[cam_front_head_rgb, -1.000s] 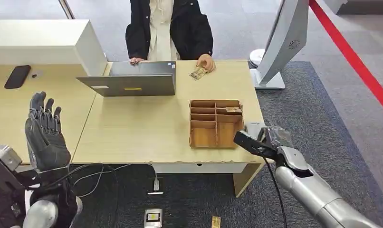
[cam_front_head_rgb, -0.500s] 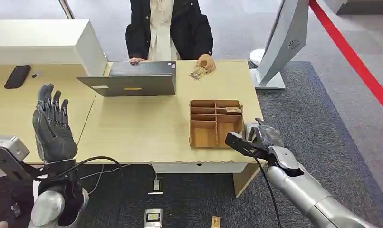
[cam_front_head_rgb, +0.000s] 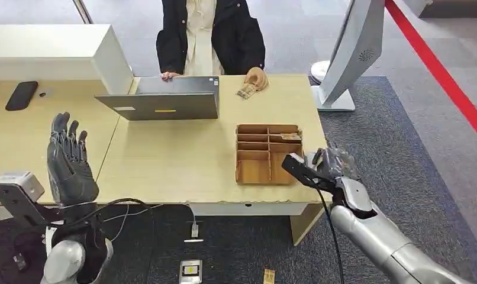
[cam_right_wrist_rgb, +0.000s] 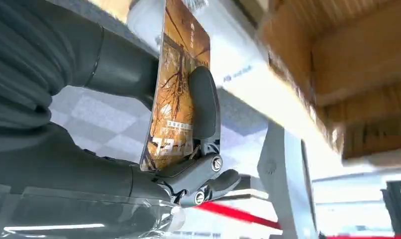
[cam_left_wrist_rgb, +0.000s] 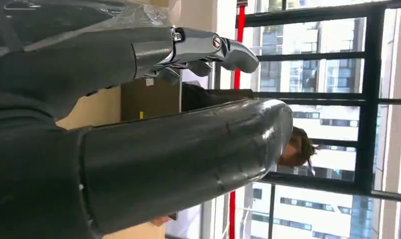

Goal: Pass the card to the sensor for recognition and then transmit it.

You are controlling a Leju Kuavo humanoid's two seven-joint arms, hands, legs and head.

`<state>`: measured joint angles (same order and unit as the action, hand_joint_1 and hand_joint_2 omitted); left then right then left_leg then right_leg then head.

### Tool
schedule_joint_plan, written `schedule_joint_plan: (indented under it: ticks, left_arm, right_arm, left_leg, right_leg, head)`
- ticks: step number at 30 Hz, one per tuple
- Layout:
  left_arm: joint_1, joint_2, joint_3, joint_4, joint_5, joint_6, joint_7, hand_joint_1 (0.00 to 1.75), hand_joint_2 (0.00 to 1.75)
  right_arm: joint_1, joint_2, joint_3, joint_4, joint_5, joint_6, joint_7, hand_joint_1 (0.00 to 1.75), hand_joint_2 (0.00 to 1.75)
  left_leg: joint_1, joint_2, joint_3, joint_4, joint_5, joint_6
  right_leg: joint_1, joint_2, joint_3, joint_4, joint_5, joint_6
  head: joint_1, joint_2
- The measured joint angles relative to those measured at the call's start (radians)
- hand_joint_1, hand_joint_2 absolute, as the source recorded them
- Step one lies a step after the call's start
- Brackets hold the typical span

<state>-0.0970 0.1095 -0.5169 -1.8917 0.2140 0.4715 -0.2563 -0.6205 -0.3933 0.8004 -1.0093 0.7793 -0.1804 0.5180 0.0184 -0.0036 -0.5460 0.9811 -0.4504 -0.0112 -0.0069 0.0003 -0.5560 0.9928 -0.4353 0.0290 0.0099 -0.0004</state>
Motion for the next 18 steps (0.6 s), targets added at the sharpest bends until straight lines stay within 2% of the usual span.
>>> schedule_joint_plan:
  ticks: [5,11,18]
  left_arm:
    - [0.023,0.003,0.000,-0.010,-0.010,0.039,0.000,0.00,0.00]
    - [0.031,0.013,0.000,-0.024,-0.008,0.075,0.000,0.00,0.00]
    - [0.017,0.016,-0.008,-0.025,0.004,0.087,0.000,0.00,0.00]
  right_arm:
    - [0.000,-0.026,-0.053,-0.133,0.096,-0.054,0.077,1.75,1.75]
    - [0.000,-0.041,-0.127,-0.326,0.253,-0.055,0.156,1.75,1.75]
    - [0.001,-0.031,-0.175,-0.467,0.180,-0.122,0.120,1.75,1.75]
  left_leg:
    - [0.000,0.000,0.000,0.000,0.000,0.000]
    - [0.000,0.000,0.000,0.000,0.000,0.000]
    - [0.000,0.000,0.000,0.000,0.000,0.000]
  right_leg:
    - [0.000,0.000,0.000,0.000,0.000,0.000]
    - [0.000,0.000,0.000,0.000,0.000,0.000]
    - [0.000,0.000,0.000,0.000,0.000,0.000]
  head:
    - [0.000,0.000]
    - [0.000,0.000]
    - [0.000,0.000]
